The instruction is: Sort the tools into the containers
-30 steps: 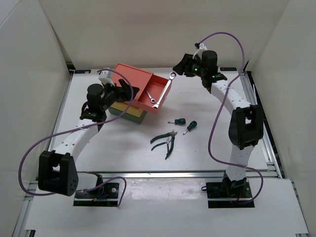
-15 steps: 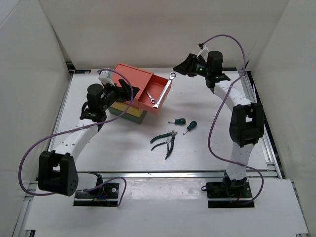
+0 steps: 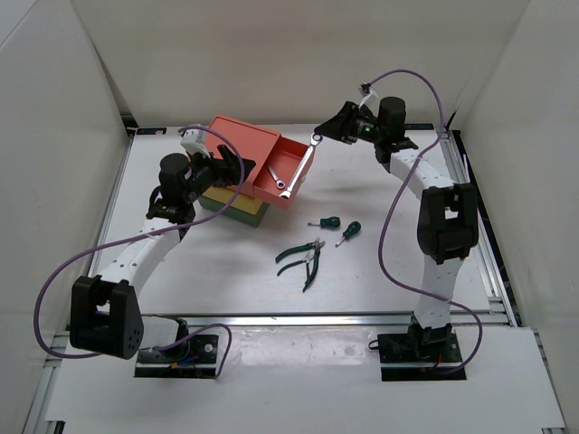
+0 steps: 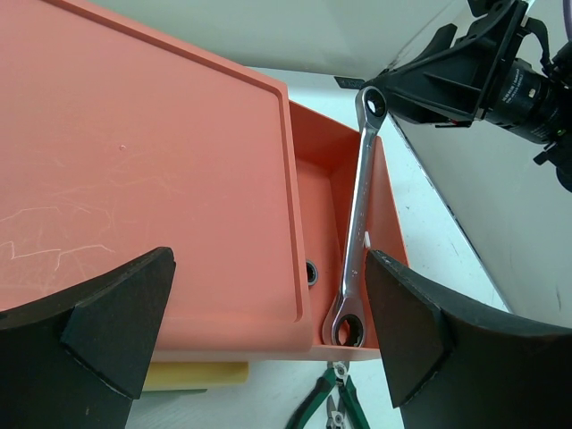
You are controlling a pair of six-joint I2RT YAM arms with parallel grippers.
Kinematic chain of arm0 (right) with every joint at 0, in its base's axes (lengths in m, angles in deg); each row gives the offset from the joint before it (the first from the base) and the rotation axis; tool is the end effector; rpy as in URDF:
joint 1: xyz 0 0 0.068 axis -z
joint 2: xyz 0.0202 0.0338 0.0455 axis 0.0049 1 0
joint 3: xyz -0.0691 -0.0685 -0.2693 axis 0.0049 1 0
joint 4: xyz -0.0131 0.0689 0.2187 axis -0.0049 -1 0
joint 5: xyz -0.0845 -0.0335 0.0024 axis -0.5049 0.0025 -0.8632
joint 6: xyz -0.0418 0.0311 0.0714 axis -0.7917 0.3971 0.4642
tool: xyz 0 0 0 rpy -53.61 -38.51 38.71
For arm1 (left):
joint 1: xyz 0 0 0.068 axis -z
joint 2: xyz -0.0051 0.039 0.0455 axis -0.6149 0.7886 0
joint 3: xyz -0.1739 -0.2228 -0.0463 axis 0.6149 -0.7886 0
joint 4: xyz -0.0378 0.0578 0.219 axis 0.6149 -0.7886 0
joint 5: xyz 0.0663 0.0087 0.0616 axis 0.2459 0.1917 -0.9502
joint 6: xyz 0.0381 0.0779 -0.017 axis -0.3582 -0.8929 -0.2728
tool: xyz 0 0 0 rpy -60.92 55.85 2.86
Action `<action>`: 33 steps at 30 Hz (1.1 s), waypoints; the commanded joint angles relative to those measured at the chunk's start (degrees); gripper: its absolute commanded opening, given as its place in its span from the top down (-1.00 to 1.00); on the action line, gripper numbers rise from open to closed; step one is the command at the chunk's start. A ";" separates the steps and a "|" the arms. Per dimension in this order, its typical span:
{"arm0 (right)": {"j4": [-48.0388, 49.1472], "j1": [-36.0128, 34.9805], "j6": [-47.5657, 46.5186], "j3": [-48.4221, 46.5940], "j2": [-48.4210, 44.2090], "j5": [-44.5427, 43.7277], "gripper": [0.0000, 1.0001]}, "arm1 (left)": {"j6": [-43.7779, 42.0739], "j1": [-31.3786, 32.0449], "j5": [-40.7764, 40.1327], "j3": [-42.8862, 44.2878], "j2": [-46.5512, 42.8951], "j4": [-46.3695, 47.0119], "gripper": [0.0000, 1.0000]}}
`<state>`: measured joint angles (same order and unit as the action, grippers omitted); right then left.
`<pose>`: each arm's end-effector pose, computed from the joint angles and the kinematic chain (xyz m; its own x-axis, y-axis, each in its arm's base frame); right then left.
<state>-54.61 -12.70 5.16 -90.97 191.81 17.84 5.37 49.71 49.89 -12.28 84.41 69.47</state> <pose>0.4698 0.1562 0.3217 -0.5652 0.3464 -0.7487 -0.5743 0.4864 0.6585 0.2973 -0.0906 0.3275 -0.3807 -0.3539 -0.8543 0.4076 0.7650 -0.4986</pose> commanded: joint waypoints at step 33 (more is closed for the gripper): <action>39.52 -5.50 -1.66 13.63 -7.31 -0.20 1.00 | 0.33 -0.34 -0.21 0.32 2.34 -7.64 -0.98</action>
<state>-25.52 -14.82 17.27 -79.67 191.07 19.78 5.22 49.71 49.72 -11.67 84.87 69.03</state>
